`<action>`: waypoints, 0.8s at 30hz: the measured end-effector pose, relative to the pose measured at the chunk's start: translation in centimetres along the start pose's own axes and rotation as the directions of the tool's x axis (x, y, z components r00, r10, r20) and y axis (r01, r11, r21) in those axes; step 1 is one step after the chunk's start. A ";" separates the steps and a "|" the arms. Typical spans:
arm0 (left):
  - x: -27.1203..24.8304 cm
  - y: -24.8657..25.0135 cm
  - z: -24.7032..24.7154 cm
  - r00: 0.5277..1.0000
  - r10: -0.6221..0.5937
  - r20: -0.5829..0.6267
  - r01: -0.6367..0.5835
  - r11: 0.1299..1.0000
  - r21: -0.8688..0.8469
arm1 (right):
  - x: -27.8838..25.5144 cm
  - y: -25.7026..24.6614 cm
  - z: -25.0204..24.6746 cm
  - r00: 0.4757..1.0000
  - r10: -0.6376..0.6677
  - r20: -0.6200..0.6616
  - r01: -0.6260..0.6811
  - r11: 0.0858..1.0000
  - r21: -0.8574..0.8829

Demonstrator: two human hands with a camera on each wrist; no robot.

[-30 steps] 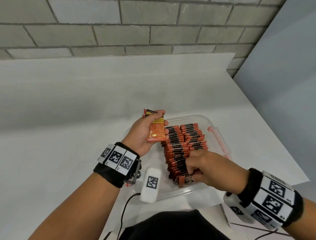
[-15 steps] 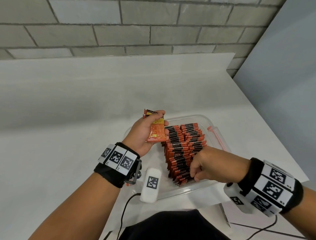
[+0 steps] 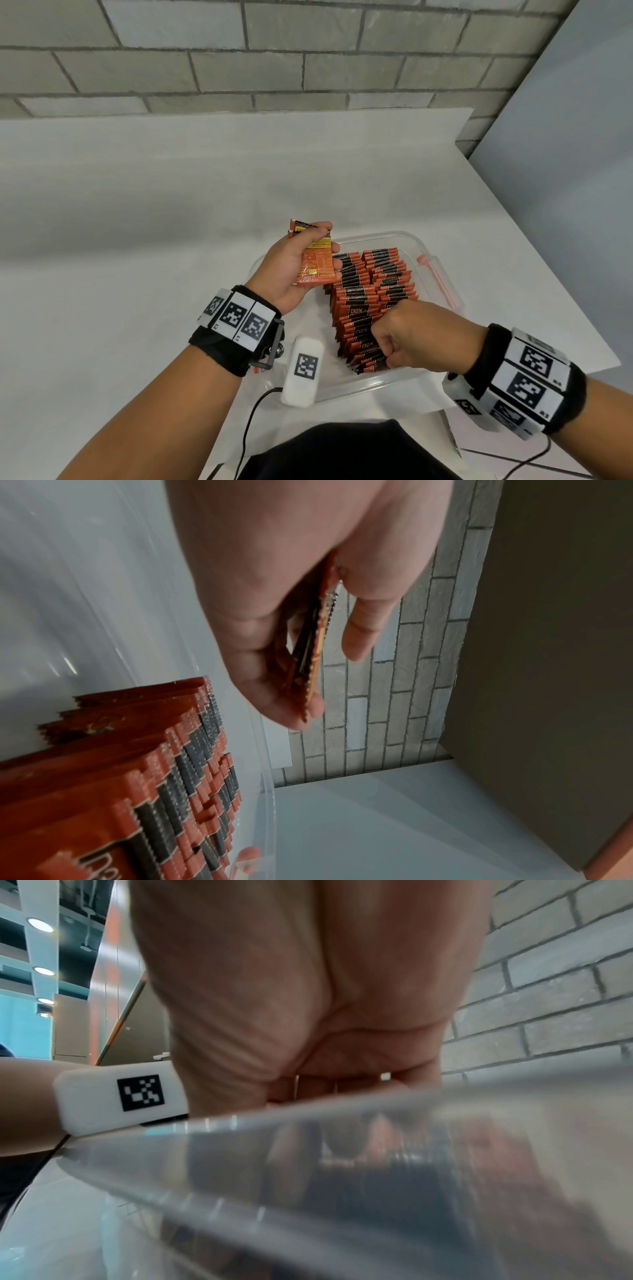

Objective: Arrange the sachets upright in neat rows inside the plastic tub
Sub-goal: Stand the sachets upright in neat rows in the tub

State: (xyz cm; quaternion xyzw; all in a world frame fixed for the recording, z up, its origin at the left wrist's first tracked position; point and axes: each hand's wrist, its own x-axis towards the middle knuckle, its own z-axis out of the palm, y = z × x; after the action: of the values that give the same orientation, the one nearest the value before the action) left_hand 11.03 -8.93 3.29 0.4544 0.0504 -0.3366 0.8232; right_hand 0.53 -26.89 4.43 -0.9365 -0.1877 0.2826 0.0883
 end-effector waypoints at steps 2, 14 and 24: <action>0.0 0.0 0.1 1.000 0.005 0.008 -0.005 1.000 -0.009 | -0.1 0.1 -0.2 1.000 0.000 0.004 0.000 1.000 0.015; -0.4 -0.4 0.5 0.991 0.051 0.125 -0.073 0.982 0.176 | 0.3 0.1 -5.1 0.775 0.396 -0.493 0.059 0.731 0.680; -0.1 -0.2 0.5 0.993 0.117 0.025 -0.119 0.984 0.130 | 2.1 -0.1 -5.8 0.559 0.285 -0.779 0.220 0.854 0.471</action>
State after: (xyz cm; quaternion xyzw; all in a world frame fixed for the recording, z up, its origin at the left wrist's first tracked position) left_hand 10.70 -9.31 3.48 0.5066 -0.0060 -0.2936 0.8106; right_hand 5.39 -26.30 8.24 -0.9000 -0.0221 -0.1498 0.4089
